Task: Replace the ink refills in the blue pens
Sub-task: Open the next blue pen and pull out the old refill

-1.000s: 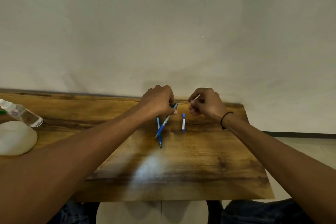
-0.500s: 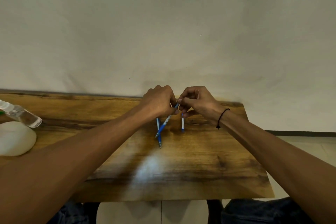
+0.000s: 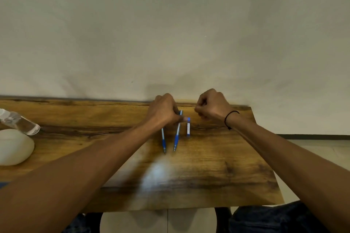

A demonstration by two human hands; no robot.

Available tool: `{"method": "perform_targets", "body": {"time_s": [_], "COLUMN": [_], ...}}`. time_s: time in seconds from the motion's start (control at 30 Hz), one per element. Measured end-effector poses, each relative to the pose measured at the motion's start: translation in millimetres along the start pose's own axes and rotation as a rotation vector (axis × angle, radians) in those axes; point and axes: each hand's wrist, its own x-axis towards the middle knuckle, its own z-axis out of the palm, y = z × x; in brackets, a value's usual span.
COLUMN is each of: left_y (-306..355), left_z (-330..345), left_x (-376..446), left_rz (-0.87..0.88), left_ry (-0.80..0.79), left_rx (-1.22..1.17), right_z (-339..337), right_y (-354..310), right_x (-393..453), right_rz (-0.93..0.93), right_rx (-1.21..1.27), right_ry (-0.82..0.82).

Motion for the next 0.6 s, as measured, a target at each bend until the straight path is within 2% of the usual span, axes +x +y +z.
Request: {"method": "perform_targets", "body": {"time_s": [0.1, 0.2, 0.4, 0.6], "left_y": [-13.3, -22.2, -33.8, -39.1], "left_z": [15.2, 33.7, 51.7, 59.5], "left_x": [0.7, -0.7, 5.1, 5.5], "left_rz": [-0.096, -0.148, -0.211, -0.226], "left_ry": [0.024, 0.040, 0.053, 0.081], "left_rx": [-0.056, -0.069, -0.143, -0.218], "right_z": [2.8, 8.4, 41.1, 35.2], "right_y": [11.5, 22.6, 36.6, 34.4], "right_x": [-0.8, -1.3, -6.3, 2.2], "right_rz": [0.225, 0.347, 0.349, 0.381], "right_rx": [-0.052, -0.070, -0.174, -0.113], "right_ry": [-0.151, -0.243, -0.217, -0.165]}}
